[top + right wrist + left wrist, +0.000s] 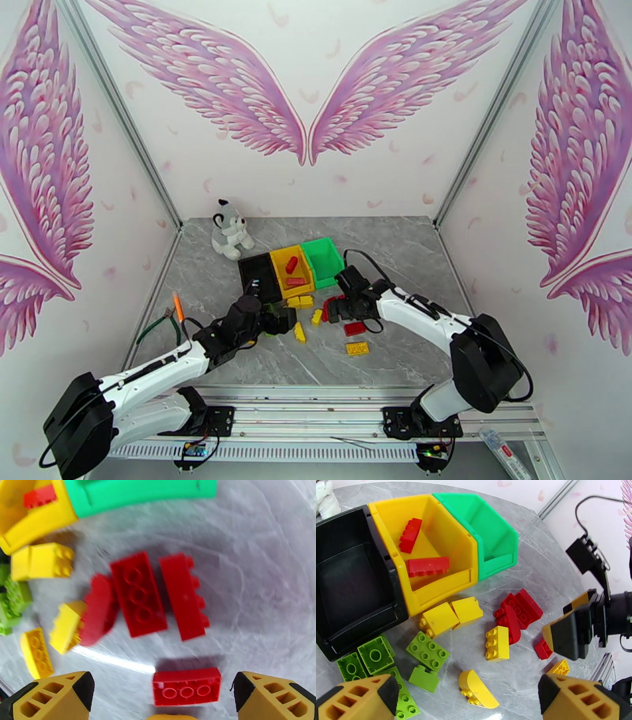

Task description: Sort the legos into containers by color

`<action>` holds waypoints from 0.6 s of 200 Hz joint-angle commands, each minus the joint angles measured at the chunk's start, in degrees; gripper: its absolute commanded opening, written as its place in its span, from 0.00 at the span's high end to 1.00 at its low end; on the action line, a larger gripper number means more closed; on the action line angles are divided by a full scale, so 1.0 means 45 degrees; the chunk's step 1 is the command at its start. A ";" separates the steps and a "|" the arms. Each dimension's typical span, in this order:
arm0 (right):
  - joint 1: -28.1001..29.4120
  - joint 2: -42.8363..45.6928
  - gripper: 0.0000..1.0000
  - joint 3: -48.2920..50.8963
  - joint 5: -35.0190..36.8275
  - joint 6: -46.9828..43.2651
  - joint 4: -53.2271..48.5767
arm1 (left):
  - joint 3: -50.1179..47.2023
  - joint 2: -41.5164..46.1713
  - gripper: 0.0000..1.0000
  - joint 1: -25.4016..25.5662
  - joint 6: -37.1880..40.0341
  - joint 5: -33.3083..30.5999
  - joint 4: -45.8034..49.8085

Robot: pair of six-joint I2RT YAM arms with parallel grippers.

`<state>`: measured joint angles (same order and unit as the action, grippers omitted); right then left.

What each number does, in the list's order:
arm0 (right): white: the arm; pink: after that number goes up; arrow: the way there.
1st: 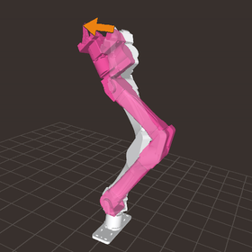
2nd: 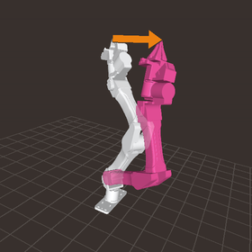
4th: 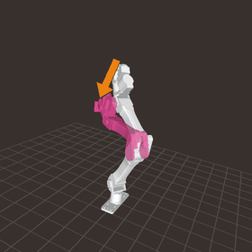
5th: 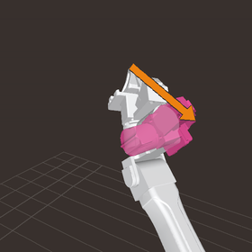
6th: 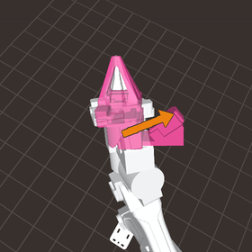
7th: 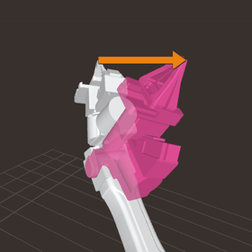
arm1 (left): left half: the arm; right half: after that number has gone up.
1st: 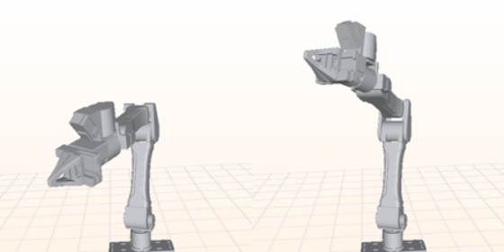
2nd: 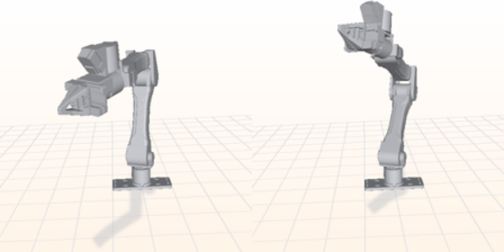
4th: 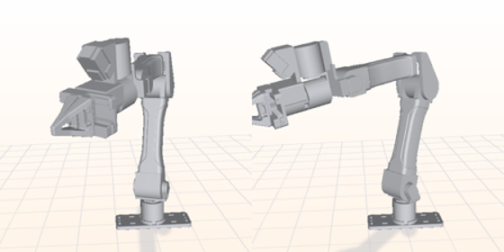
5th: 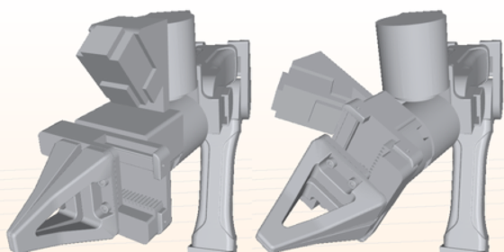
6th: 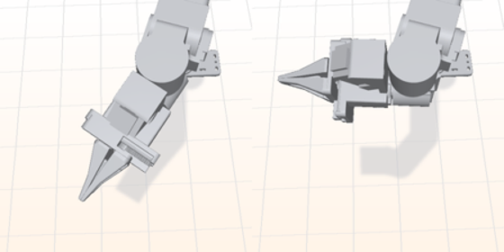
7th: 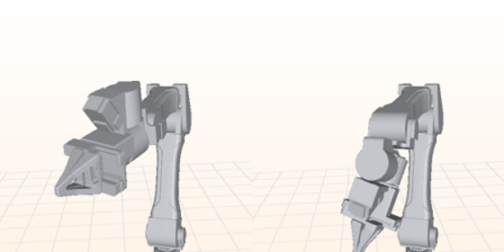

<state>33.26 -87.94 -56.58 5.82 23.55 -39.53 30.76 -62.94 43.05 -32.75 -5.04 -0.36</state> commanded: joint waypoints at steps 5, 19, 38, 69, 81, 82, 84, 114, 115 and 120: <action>-0.0166 0.0048 0.01 0.0548 -0.0132 0.0079 0.0452 | 0.0449 0.0329 0.01 0.0121 0.0253 -0.0362 -0.0033; -0.0202 -0.0269 0.01 0.0669 -0.0256 0.0137 0.0632 | 0.0442 0.0384 0.01 0.0122 0.0268 -0.0401 -0.0011; -0.0215 -0.0753 0.01 0.0717 -0.0299 0.0176 0.0814 | 0.0443 0.0375 0.01 0.0150 0.0267 -0.0394 -0.0009; -0.0333 -0.1108 0.01 0.0497 -0.0296 0.0196 0.0758 | 0.0449 0.0373 0.01 0.0142 0.0286 -0.0423 0.0023; -0.0482 -0.1261 0.01 0.0444 -0.0392 0.0175 0.0718 | 0.0449 0.0390 0.01 0.0142 0.0304 -0.0419 0.0055; -0.0499 -0.1289 0.01 0.0444 -0.0404 0.0176 0.0728 | 0.0449 0.0391 0.01 0.0142 0.0305 -0.0421 0.0048; -0.0526 -0.1325 0.01 0.0444 -0.0452 0.0176 0.0735 | 0.0454 0.0392 0.01 0.0156 0.0305 -0.0423 0.0043; -0.0750 -0.1623 0.01 0.0337 -0.0855 0.0177 0.0613 | 0.0449 0.0544 0.01 0.0142 0.0335 -0.0555 0.0118; -0.0750 -0.1636 0.01 0.0332 -0.0860 0.0177 0.0607 | 0.0449 0.0546 0.01 0.0141 0.0330 -0.0558 0.0129; -0.0749 -0.1689 0.00 0.0312 -0.0908 0.0177 0.0558 | 0.0425 0.0587 0.01 0.0143 0.0342 -0.0561 0.0127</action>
<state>30.33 -94.11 -54.19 3.64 23.77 -36.62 30.76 -61.93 43.51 -32.05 -6.50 -0.27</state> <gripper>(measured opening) 0.993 0.988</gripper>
